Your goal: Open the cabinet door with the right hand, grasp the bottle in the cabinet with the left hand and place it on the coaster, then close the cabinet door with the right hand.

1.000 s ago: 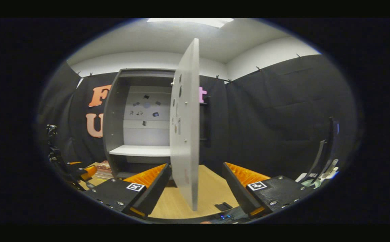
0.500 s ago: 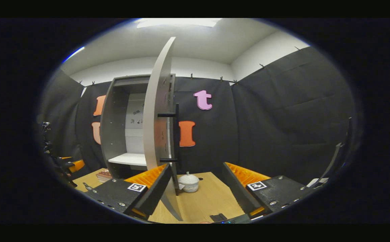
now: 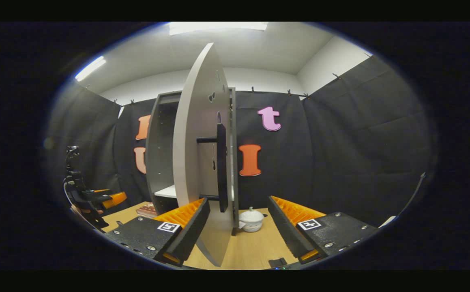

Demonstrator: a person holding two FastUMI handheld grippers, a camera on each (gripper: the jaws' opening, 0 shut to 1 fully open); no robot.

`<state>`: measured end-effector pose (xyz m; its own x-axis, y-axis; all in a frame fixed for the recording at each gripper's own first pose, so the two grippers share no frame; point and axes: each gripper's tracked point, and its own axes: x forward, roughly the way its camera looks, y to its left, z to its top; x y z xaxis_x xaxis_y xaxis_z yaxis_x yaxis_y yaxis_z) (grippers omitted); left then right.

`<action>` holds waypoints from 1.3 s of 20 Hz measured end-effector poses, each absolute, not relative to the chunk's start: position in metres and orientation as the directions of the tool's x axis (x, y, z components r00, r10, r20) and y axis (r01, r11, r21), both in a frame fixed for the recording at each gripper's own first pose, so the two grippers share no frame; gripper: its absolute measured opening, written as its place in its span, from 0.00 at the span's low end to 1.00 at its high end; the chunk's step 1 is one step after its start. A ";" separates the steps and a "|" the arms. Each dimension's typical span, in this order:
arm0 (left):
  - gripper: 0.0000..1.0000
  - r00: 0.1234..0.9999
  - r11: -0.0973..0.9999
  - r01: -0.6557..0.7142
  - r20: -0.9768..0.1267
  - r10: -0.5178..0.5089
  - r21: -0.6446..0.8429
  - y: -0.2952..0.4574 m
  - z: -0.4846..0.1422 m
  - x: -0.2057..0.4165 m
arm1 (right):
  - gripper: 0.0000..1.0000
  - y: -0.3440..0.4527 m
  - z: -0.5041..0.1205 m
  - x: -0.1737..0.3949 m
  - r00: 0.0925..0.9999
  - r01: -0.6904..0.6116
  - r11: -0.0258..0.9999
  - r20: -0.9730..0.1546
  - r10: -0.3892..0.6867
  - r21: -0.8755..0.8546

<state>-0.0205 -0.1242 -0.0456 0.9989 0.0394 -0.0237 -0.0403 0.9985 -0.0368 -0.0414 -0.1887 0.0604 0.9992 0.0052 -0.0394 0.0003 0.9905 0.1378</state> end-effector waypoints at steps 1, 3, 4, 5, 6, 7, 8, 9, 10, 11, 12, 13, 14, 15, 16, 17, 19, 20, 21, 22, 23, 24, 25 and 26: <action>0.95 0.998 0.998 -0.050 -0.028 0.049 -0.040 -0.121 -0.047 -0.023 | 0.90 -0.178 0.060 -0.039 0.999 -0.030 0.989 -0.039 0.036 0.147; 0.95 0.996 0.996 -0.082 -0.039 0.080 -0.045 -0.110 -0.048 -0.031 | 0.81 -0.153 0.062 -0.030 0.994 -0.098 0.982 -0.038 0.105 0.159; 0.95 0.994 0.994 -0.098 -0.046 0.096 -0.045 -0.105 -0.048 -0.034 | 0.89 -0.140 0.062 -0.025 0.989 -0.137 0.978 -0.038 0.145 0.160; 0.95 0.992 0.992 -0.116 -0.047 0.114 -0.040 -0.098 -0.048 -0.037 | 0.96 -0.124 0.063 -0.018 0.983 -0.172 0.972 -0.038 0.180 0.160; 0.95 0.990 0.991 -0.134 -0.044 0.133 -0.029 -0.091 -0.046 -0.040 | 0.96 -0.112 0.065 -0.013 0.978 -0.199 0.966 -0.036 0.208 0.163; 0.95 0.988 0.988 -0.152 -0.036 0.151 -0.017 -0.083 -0.043 -0.040 | 0.87 -0.100 0.065 -0.007 0.970 -0.232 0.959 -0.037 0.241 0.163; 0.95 0.985 0.986 -0.169 -0.031 0.169 -0.007 -0.075 -0.040 -0.040 | 0.77 -0.085 0.068 -0.002 0.961 -0.264 0.950 -0.039 0.274 0.168; 0.96 0.983 0.983 -0.181 -0.025 0.181 0.000 -0.067 -0.038 -0.040 | 0.83 -0.069 0.066 0.004 0.953 -0.289 0.941 -0.043 0.300 0.179; 0.96 0.982 0.982 -0.189 -0.021 0.189 0.004 -0.062 -0.037 -0.039 | 0.82 -0.053 0.065 0.007 0.946 -0.308 0.933 -0.043 0.321 0.187; 0.95 0.981 0.981 -0.192 -0.019 0.192 0.004 -0.056 -0.036 -0.038 | 0.77 -0.038 0.066 0.014 0.941 -0.323 0.927 -0.042 0.337 0.191; 0.95 0.981 0.981 -0.193 -0.018 0.193 0.001 -0.049 -0.036 -0.036 | 0.66 -0.024 0.067 0.024 0.937 -0.332 0.924 -0.041 0.346 0.191; 0.95 0.981 0.981 -0.192 -0.021 0.192 -0.005 -0.042 -0.037 -0.034 | 0.71 -0.014 0.068 0.034 0.934 -0.342 0.919 -0.036 0.355 0.195; 0.96 0.981 0.981 -0.191 -0.024 0.191 -0.011 -0.035 -0.040 -0.029 | 0.68 -0.002 0.068 0.043 0.934 -0.344 0.917 -0.026 0.356 0.201; 0.95 0.982 0.982 -0.189 -0.030 0.189 -0.014 -0.027 -0.042 -0.027 | 0.63 0.009 0.069 0.048 0.933 -0.345 0.915 -0.023 0.358 0.210; 0.95 0.982 0.983 -0.183 -0.038 0.182 -0.013 -0.020 -0.044 -0.020 | 0.55 0.019 0.071 0.050 0.932 -0.347 0.912 -0.023 0.361 0.218; 0.95 0.985 0.985 -0.171 -0.040 0.171 -0.006 -0.012 -0.046 -0.016 | 0.52 0.030 0.071 0.055 0.932 -0.348 0.910 -0.026 0.362 0.225; 0.95 0.989 0.989 -0.143 -0.038 0.144 0.018 0.001 -0.046 -0.002 | 0.39 0.050 0.069 0.064 0.940 -0.324 0.917 -0.032 0.340 0.232; 0.95 0.992 0.992 -0.122 -0.033 0.123 0.031 0.006 -0.046 0.004 | 0.39 0.060 0.069 0.069 0.947 -0.303 0.925 -0.033 0.319 0.230; 0.96 0.994 0.993 -0.106 -0.024 0.107 0.043 0.011 -0.045 0.012 | 0.36 0.067 0.069 0.075 0.955 -0.279 0.934 -0.035 0.294 0.222; 0.95 0.996 0.995 -0.086 -0.015 0.087 0.052 0.016 -0.046 0.018 | 0.36 0.072 0.069 0.080 0.964 -0.251 0.943 -0.035 0.264 0.218; 0.96 0.999 0.998 -0.047 -0.019 0.048 0.051 0.017 -0.048 0.026 | 0.35 0.076 0.069 0.085 0.972 -0.222 0.951 -0.032 0.234 0.215; 0.95 1.000 0.999 -0.015 -0.017 0.016 0.037 0.016 -0.052 0.033 | 0.35 0.078 0.069 0.087 0.978 -0.196 0.957 -0.029 0.207 0.215; 0.94 1.000 1.000 0.019 -0.020 -0.019 0.018 0.015 -0.056 0.040 | 0.35 0.081 0.069 0.090 0.983 -0.171 0.960 -0.028 0.182 0.221; 0.96 0.999 0.999 0.040 -0.019 -0.040 -0.003 0.018 -0.058 0.045 | 0.35 0.082 0.070 0.093 0.987 -0.150 0.963 -0.030 0.161 0.223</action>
